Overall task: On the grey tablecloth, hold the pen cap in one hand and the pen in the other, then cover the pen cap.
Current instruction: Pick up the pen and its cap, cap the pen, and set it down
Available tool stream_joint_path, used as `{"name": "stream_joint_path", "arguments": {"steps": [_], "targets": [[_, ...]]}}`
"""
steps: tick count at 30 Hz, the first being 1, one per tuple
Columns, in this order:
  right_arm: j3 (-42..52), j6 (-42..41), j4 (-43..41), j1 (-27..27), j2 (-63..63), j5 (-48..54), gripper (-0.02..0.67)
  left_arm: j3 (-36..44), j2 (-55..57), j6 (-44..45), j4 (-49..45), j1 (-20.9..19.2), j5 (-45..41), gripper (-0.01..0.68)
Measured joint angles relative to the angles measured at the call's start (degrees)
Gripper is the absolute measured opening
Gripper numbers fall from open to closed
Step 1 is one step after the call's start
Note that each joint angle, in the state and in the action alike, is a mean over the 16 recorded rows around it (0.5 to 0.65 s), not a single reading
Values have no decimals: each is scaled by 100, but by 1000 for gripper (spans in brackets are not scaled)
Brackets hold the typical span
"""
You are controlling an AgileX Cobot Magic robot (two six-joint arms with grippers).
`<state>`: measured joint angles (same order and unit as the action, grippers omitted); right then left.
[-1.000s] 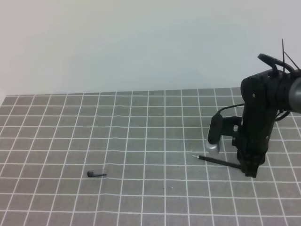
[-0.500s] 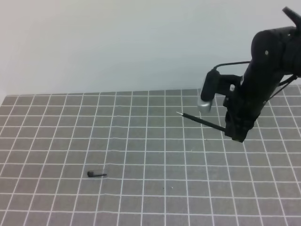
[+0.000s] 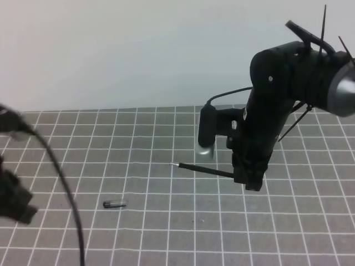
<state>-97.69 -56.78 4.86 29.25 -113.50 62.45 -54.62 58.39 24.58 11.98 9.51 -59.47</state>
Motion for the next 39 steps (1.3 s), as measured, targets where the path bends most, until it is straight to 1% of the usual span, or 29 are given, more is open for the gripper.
{"name": "stream_joint_path", "arguments": {"steps": [7,11,14,18,23,27,30,34,39], "targets": [[-3,214,-81,177,8,80,65,-1053,1861,966,86,216,-355,-2],[-3,421,-161,188,0,144,65,-1481,2645,1628,279,263,-374,3],[5,605,-220,189,0,172,65,-1688,3082,2240,465,277,-276,22],[53,817,-291,189,0,197,65,-1835,3488,3071,742,280,-38,83],[193,959,-431,190,-8,226,69,-1888,3787,3956,910,281,232,211],[325,1041,-520,190,-8,237,69,-1892,3986,4456,909,287,405,306],[420,1112,-609,190,-8,279,69,-1895,4143,4693,850,316,484,360],[511,1248,-770,190,-8,361,69,-1898,4359,4911,741,415,543,393],[549,1472,-947,190,-8,479,69,-1899,4620,5018,547,599,683,383]]}}
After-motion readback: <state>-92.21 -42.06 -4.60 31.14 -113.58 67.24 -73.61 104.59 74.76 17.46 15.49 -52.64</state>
